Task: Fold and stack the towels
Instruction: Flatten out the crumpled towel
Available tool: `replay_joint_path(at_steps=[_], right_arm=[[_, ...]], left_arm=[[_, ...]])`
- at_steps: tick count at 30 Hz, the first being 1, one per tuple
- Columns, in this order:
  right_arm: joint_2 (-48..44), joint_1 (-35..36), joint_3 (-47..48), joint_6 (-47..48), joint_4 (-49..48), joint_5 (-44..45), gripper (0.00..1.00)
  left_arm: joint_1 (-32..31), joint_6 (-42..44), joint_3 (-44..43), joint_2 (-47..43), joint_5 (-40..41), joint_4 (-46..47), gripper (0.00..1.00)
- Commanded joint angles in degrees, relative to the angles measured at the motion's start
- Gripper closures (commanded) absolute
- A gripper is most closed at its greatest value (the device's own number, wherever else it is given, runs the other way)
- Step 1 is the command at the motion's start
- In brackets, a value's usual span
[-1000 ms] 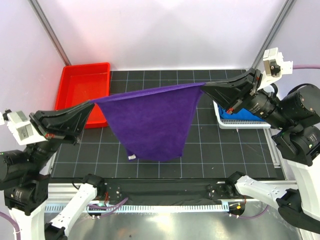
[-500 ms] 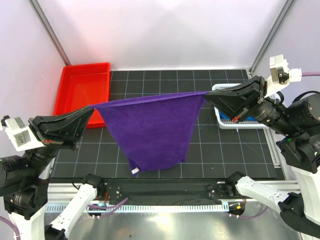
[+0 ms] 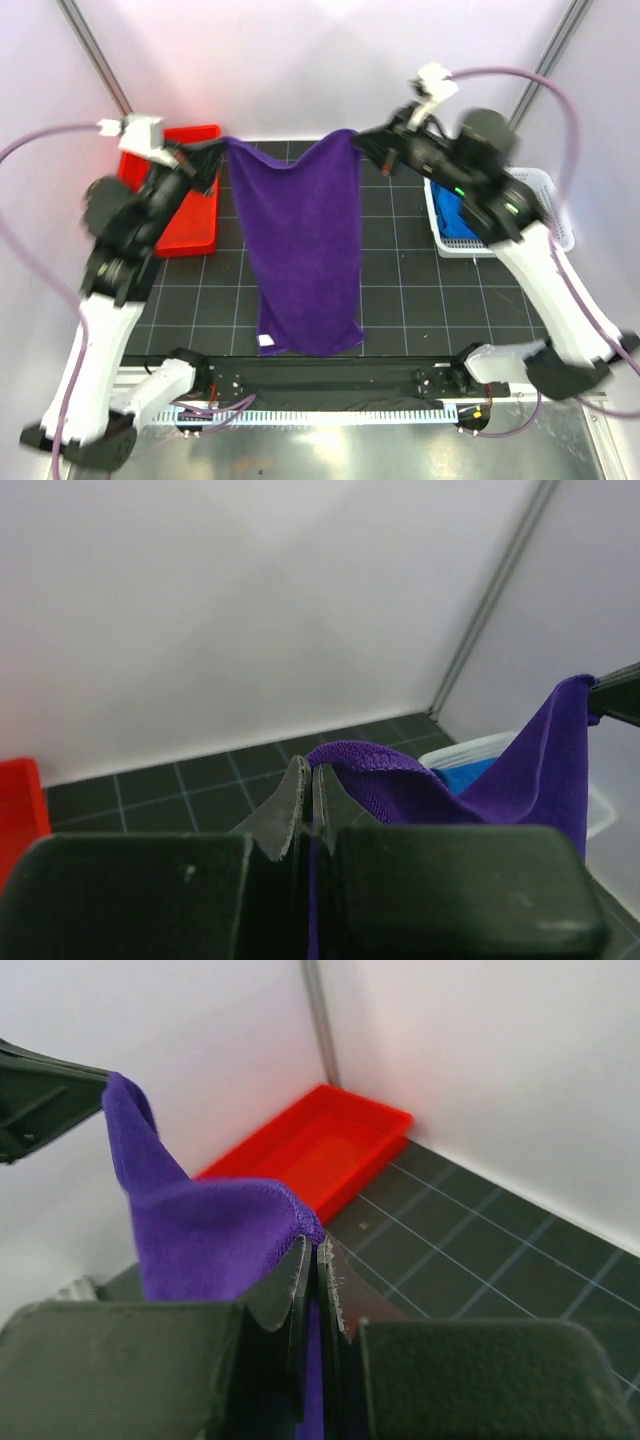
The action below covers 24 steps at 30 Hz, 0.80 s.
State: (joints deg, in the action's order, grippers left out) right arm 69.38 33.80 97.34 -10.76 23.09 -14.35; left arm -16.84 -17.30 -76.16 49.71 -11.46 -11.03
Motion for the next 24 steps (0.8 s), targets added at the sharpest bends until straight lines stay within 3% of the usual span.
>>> replay_joint_path(at_steps=[1, 5, 11, 19, 24], right_arm=[[8.6, -1.8, 4.2, 4.3, -3.1, 5.2, 0.99], [22.2, -8.2, 8.5, 2.7, -6.7, 2.8, 0.99], [39.6, -12.1, 19.1, 3.4, -7.4, 3.0, 0.99], [55.7, -16.0, 33.2, 4.5, -6.0, 8.3, 0.99], [61.3, -16.5, 36.1, 4.1, -6.4, 8.5, 0.99]], left_arm=[[0.2, 2.7, 0.7, 7.9, 8.5, 7.8, 1.00], [0.3, 5.1, -1.4, 18.0, 10.9, 12.2, 1.00], [1.2, 6.0, -5.0, 33.9, 11.5, 19.5, 1.00], [4.8, 5.6, -14.3, 52.8, 11.6, 21.7, 1.00], [7.2, 3.7, -20.2, 62.2, 7.6, 21.0, 1.00]])
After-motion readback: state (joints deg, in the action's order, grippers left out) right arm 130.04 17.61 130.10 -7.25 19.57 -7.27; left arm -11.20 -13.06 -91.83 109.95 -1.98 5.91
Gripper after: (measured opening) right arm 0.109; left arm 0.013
